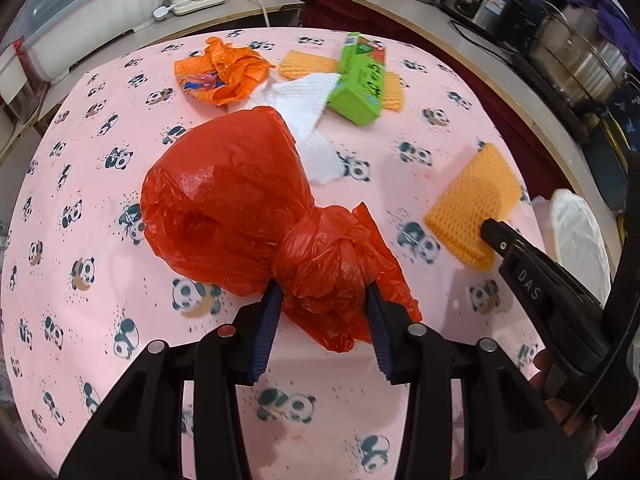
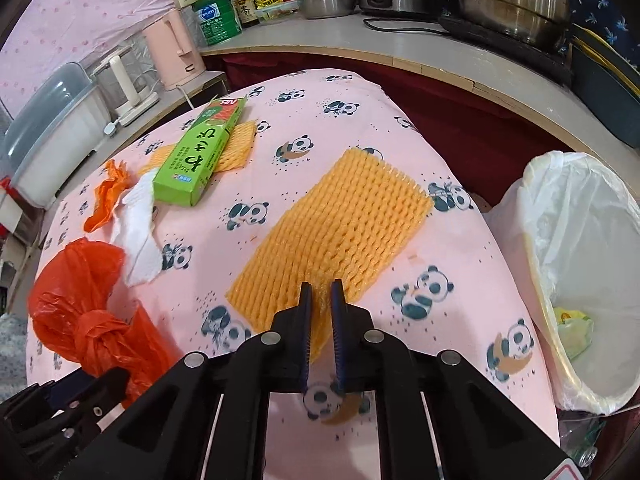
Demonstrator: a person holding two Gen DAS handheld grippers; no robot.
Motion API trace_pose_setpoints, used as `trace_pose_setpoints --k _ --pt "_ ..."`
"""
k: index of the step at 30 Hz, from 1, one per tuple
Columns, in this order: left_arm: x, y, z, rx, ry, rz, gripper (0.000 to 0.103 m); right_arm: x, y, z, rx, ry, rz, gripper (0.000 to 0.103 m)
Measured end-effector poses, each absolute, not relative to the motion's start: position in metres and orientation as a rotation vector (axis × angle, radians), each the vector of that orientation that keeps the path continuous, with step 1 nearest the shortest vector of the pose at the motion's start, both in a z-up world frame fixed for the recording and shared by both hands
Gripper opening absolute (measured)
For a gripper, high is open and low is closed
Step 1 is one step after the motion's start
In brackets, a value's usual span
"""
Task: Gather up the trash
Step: 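Carry the red bag with the left gripper while the right gripper carries the foam net to the bin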
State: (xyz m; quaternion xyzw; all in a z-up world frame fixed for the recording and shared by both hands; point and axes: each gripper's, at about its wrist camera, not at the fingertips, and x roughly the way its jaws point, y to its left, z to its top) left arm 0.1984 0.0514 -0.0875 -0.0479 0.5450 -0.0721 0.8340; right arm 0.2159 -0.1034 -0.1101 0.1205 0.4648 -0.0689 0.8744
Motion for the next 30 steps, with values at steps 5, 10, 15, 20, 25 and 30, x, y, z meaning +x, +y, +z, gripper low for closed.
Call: trace_pose_setpoints --k 5,10,15,20,25,30 --pt "0.177 0.041 -0.073 -0.073 1.124 -0.187 0.04 0.192 -0.113 -0.094 0.296 0.939 -0.132 0.009" --pt "0.162 0.026 -0.055 -0.049 1.088 -0.222 0.039 0.169 -0.128 -0.067 0.318 0.875 -0.143 0.009" --pt "0.151 0.008 -0.036 -0.025 1.047 -0.254 0.04 0.15 -0.145 -0.041 0.337 0.81 -0.156 0.009" --pt "0.141 -0.016 -0.017 0.006 1.004 -0.289 0.04 0.129 -0.167 -0.021 0.365 0.753 -0.171 0.009" --pt "0.13 -0.045 -0.004 0.045 0.977 -0.333 0.04 0.108 -0.193 -0.008 0.393 0.714 -0.198 0.009" --pt "0.121 -0.077 0.004 0.088 0.96 -0.385 0.04 0.088 -0.22 -0.002 0.419 0.684 -0.241 0.009"
